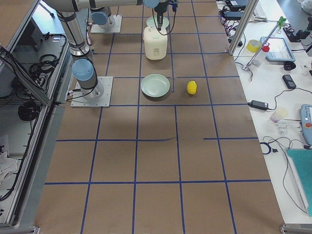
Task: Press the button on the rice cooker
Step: 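Move the right gripper over the rice cooker's green lid button, then press down on the green lid button with the right gripper fingertips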
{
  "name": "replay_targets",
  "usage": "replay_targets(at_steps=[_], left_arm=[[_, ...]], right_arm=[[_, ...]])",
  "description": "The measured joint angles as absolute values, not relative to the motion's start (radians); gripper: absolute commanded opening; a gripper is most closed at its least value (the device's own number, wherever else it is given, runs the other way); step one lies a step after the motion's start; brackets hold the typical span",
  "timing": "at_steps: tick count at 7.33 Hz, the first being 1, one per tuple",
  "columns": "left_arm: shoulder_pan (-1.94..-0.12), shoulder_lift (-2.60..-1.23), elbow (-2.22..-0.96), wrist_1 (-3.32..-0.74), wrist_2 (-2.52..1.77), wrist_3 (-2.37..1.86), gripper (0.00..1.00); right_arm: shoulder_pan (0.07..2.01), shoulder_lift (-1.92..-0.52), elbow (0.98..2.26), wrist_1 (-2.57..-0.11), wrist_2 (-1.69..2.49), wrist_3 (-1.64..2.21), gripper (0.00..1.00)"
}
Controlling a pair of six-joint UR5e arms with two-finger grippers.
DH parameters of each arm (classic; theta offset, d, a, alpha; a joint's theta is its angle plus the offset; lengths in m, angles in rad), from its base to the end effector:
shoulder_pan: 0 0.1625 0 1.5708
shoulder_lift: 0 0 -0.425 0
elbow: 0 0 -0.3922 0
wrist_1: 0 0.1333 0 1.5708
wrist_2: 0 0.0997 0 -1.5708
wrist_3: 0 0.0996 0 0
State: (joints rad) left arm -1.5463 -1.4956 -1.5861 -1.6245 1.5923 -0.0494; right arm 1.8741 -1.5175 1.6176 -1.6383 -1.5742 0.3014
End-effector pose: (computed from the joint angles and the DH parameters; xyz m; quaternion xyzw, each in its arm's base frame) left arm -0.1199 -0.4630 0.5108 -0.0370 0.9993 -0.0032 0.0107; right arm 0.2790 -0.4463 0.4449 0.0010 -0.9999 -0.0151 0.0065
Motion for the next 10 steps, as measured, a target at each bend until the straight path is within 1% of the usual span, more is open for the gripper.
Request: replay_targets(at_steps=[3, 6, 10], left_arm=[[-1.546, -1.496, -1.586, -1.624, 1.592, -0.05, 1.0], [-1.546, -1.496, -1.586, -1.624, 1.592, -0.049, 1.0], [-1.546, -1.496, -1.586, -1.624, 1.592, -0.049, 1.0]], right_arm=[[1.954, -1.481, 1.689, -1.739, -1.576, 0.358, 0.0], [1.969, -1.471, 1.782, -1.868, -1.577, 0.356, 0.0], [1.97, -1.47, 1.794, -1.88, -1.578, 0.352, 0.0]])
